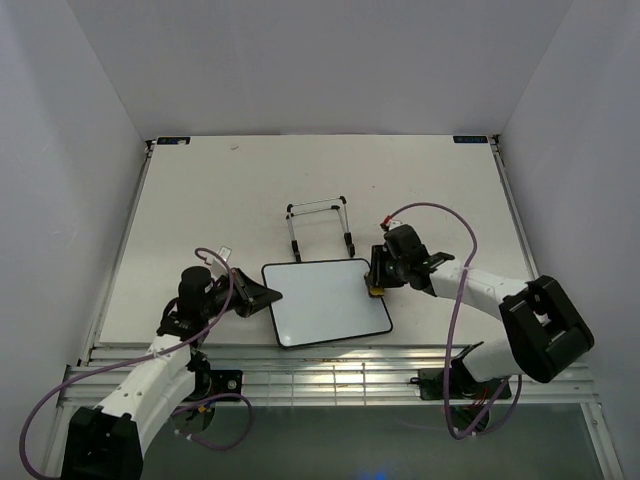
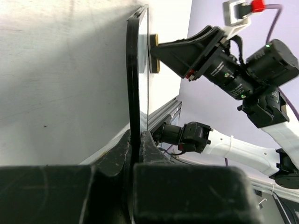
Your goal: Erase the whiteboard
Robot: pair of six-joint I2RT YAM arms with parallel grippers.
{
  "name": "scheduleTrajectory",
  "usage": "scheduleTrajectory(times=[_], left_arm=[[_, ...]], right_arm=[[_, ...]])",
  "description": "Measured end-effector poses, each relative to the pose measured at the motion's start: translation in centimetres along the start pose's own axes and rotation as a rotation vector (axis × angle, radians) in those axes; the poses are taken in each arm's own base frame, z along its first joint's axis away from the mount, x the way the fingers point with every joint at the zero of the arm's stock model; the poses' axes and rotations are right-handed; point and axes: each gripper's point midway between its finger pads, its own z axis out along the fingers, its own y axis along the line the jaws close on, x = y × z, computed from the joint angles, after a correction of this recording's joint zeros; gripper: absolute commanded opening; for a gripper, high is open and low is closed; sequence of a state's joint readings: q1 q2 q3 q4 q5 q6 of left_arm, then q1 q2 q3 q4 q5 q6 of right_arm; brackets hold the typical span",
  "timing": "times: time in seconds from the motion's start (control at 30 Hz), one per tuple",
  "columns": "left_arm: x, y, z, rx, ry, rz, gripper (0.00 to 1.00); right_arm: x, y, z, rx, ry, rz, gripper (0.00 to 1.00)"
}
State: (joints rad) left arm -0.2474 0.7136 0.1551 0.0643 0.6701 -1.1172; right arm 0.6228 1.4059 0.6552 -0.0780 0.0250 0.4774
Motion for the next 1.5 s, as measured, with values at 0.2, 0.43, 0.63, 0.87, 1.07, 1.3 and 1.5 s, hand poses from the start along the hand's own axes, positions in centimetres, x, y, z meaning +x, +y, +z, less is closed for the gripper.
scheduleTrajectory(times=[0.2,0.43,0.63,0.87,1.07,1.3,1.5], left_arm=[[-0.2,-1.9,-0.5,0.031,0.001,0.069,0.00],[-0.2,-4.1,-1.3,0.105,0.002,0.154,0.00],[0.3,-6.2,-2.2,0.176,0.016,0.210,0.00],[-0.1,-8.7,-3.1,0.243,-0.023,0.262,0.00],[-1.6,-10.2,-2.6,0.235,-0.043,0.287,0.00],[-5.5,-14.4,-1.5,0.310,-0.152,0.399,0.00],[-9.9,-18.2,1.3,0.389,-0.218,0.536,0.00]], right_arm=[[-1.5,-5.6,-3.8,0.077,-0.018,0.094,0.10],[-6.9,-15.6,-5.5,0.346,-0.075,0.246,0.15],[-8.3,-21.6,-4.1,0.497,-0.021,0.307,0.38],[-7.0,-22.8,-3.6,0.520,0.047,0.322,0.58],[-7.9,-22.2,-5.3,0.507,0.013,0.316,0.75],[-10.9,-19.8,-10.0,0.458,-0.137,0.294,0.77],[-12.6,-15.3,-15.2,0.321,-0.327,0.237,0.87]])
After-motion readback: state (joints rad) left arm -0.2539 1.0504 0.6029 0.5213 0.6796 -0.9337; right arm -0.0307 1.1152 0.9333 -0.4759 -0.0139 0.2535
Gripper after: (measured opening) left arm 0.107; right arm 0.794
